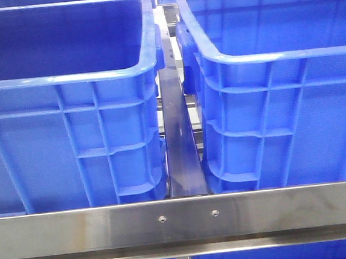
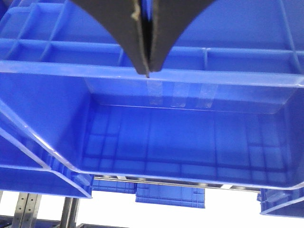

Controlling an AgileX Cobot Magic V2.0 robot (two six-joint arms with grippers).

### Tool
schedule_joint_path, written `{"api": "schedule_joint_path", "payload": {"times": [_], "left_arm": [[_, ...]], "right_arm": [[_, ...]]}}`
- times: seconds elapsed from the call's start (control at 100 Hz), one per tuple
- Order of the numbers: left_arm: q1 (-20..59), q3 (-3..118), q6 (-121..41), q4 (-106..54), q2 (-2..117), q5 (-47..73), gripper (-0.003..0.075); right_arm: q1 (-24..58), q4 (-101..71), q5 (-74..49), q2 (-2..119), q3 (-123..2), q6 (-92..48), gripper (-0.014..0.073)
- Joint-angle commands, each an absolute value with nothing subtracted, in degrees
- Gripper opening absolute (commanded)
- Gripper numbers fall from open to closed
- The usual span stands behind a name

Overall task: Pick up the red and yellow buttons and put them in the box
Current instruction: 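Close the left gripper on the yellow-capped button and lift it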

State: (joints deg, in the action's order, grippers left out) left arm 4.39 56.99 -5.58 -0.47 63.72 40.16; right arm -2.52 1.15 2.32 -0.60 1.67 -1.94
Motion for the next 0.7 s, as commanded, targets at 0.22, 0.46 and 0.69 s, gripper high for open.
{"api": "schedule_joint_path", "payload": {"times": [0.22, 0.46, 0.69], "left_arm": [[4.94, 76.40, -5.15, -2.46, 81.38, 49.24, 0.0501], [4.94, 84.79, -5.15, -2.46, 92.63, 53.34, 0.0501], [4.94, 86.65, -5.15, -2.46, 99.28, 52.24, 0.0501]], "right_arm": [[-2.58, 1.79, 6.50, -1.92, 0.72, -2.02, -0.0069], [-2.58, 1.79, 6.50, -1.92, 0.72, -2.02, -0.0069], [-2.58, 1.79, 6.50, -1.92, 0.72, -2.02, -0.0069]]}}
